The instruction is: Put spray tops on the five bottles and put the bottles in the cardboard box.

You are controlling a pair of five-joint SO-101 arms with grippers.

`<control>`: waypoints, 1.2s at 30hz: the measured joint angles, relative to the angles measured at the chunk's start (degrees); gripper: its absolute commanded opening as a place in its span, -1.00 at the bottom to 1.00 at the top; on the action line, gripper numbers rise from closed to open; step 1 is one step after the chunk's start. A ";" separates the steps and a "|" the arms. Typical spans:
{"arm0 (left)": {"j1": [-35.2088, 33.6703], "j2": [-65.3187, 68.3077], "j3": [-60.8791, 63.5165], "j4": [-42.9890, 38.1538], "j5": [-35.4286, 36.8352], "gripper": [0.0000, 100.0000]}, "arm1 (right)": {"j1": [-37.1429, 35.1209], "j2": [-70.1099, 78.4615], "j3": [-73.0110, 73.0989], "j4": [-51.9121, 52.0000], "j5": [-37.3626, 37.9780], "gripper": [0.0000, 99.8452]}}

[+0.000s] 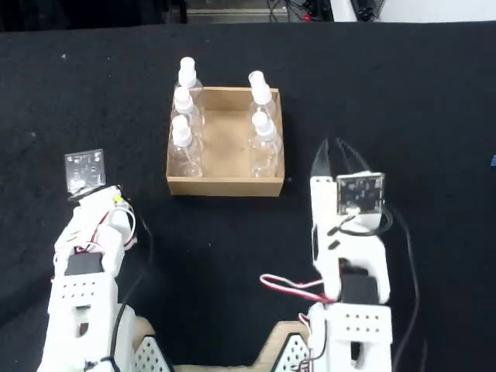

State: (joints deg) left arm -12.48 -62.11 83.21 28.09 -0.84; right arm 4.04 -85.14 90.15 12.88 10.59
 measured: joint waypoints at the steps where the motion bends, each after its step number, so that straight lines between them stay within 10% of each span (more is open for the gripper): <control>1: 0.00 -1.67 -0.18 2.20 -0.26 -0.94 | 0.00 -2.46 0.79 3.08 0.00 -0.98; 21: 0.00 -41.05 12.92 11.25 -1.76 -0.94 | 2.37 -17.76 6.51 58.37 0.09 -0.98; 36: -5.45 -41.58 12.92 43.16 -1.58 -0.94 | 2.37 -17.85 6.51 61.10 0.09 -0.98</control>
State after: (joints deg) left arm -17.93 -103.69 96.13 71.25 -2.42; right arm 6.42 -102.99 96.66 73.98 10.68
